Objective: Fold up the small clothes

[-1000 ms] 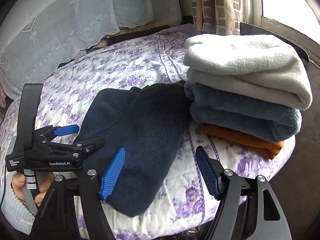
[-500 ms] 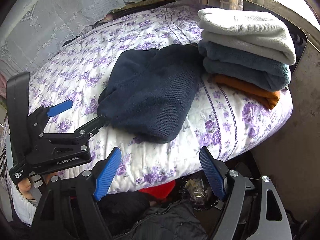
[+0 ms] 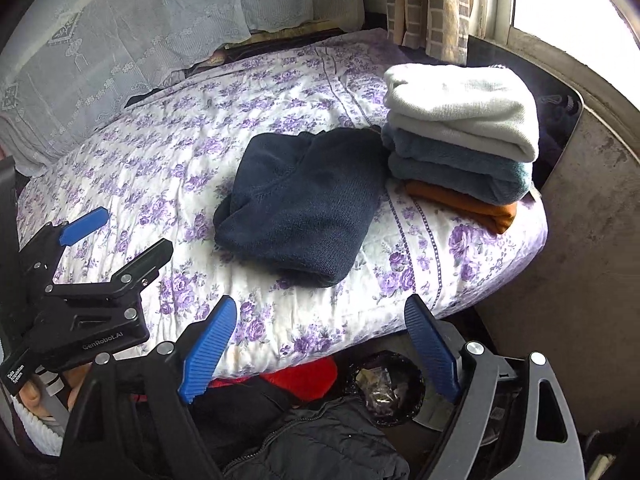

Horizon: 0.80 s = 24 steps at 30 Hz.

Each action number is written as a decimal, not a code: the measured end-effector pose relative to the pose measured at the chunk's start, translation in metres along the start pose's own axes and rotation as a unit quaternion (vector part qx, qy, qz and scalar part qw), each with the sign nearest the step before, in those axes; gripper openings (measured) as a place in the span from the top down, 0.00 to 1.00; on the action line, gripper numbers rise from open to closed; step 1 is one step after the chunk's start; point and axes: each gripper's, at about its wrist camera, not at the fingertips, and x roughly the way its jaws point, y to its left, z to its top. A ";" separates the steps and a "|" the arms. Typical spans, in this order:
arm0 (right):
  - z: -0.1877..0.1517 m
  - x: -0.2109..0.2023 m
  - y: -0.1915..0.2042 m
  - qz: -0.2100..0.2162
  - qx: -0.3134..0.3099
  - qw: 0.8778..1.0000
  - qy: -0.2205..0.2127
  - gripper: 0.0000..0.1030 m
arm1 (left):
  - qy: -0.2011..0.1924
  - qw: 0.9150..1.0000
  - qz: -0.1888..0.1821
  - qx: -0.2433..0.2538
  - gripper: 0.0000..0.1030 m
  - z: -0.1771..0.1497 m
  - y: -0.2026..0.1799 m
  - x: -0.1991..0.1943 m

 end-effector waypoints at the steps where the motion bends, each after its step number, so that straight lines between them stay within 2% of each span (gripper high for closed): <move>1: 0.001 -0.004 0.002 -0.003 -0.001 1.000 -0.009 0.14 | -0.003 1.000 0.001 -0.001 0.05 0.000 0.000 -0.005; 5: -0.001 -0.018 0.012 -0.014 0.000 0.999 -0.043 0.11 | -0.005 1.000 -0.004 -0.004 0.05 0.000 -0.001 -0.018; 9: -0.006 -0.023 0.024 -0.028 -0.003 0.998 -0.047 0.07 | -0.001 1.000 -0.003 0.000 0.04 -0.001 -0.004 -0.026; 13: -0.013 -0.031 0.025 -0.038 0.029 0.996 -0.075 0.03 | -0.001 0.999 0.029 0.013 0.04 0.000 -0.008 -0.031; 16: -0.018 -0.034 0.021 -0.018 0.060 0.994 -0.092 0.03 | -0.004 0.999 0.050 0.019 0.04 0.000 -0.009 -0.033; 18: -0.019 -0.031 0.020 -0.004 0.074 0.994 -0.086 0.03 | -0.005 0.999 0.042 0.015 0.04 0.000 -0.007 -0.033; 21: -0.019 -0.026 0.021 -0.026 0.072 0.995 -0.069 0.03 | -0.004 0.999 0.036 0.002 0.04 0.001 -0.003 -0.034; 24: -0.022 -0.021 0.024 -0.029 0.069 0.996 -0.047 0.03 | -0.004 0.999 0.042 -0.012 0.04 0.002 0.003 -0.034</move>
